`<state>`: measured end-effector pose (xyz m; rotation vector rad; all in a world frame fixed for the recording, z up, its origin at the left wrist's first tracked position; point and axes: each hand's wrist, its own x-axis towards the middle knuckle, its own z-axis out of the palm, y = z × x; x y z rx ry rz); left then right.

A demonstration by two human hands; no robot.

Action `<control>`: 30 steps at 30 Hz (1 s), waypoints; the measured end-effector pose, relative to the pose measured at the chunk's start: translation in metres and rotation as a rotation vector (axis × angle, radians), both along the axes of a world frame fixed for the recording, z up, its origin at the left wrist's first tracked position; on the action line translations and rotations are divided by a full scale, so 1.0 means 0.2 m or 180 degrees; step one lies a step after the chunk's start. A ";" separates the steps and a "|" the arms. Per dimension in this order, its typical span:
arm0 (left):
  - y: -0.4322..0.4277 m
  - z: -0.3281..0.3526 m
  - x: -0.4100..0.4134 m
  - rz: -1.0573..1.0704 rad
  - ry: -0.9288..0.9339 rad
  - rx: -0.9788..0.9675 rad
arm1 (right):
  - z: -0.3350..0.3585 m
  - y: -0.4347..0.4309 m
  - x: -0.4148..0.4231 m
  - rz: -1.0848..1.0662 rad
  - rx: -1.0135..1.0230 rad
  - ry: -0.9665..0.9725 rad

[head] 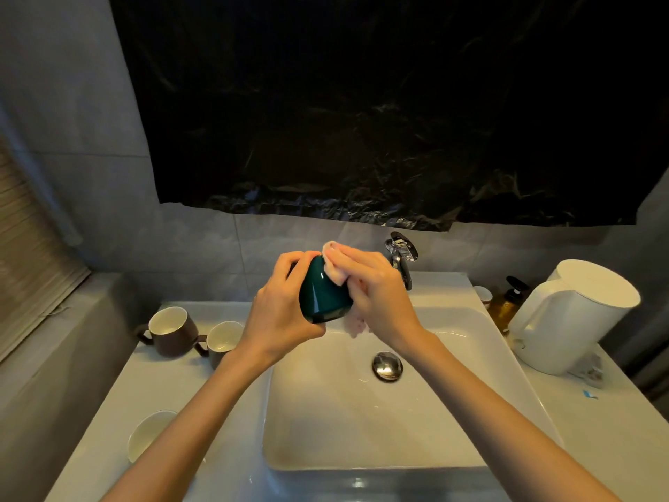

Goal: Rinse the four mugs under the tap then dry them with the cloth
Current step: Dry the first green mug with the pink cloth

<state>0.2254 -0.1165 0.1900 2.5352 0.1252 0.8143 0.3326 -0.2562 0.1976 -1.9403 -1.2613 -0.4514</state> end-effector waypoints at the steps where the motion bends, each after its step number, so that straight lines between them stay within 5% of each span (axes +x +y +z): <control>1: 0.00 0.00 0.00 0.0046 -0.0024 -0.0025 | 0.00 0.00 -0.01 0.0022 0.0037 -0.0033; 8: 0.08 0.00 0.00 0.0158 -0.0028 -0.0157 | -0.10 -0.11 -0.05 0.0720 -0.0079 -0.0666; 14: 0.12 0.00 -0.03 0.0052 -0.0067 -0.0272 | 0.03 -0.12 -0.04 -0.0277 0.0869 0.1796; 19: 0.10 0.02 -0.04 -0.0159 -0.0075 -0.0214 | 0.12 -0.09 0.04 -0.0228 -0.0064 0.3001; 22: 0.08 0.03 -0.05 -0.0344 -0.0093 -0.0252 | 0.09 -0.06 0.03 -0.0125 -0.0454 0.2627; 30: 0.08 0.04 -0.03 -0.0370 -0.0394 -0.0591 | 0.12 -0.01 -0.02 -0.0203 0.0264 0.2482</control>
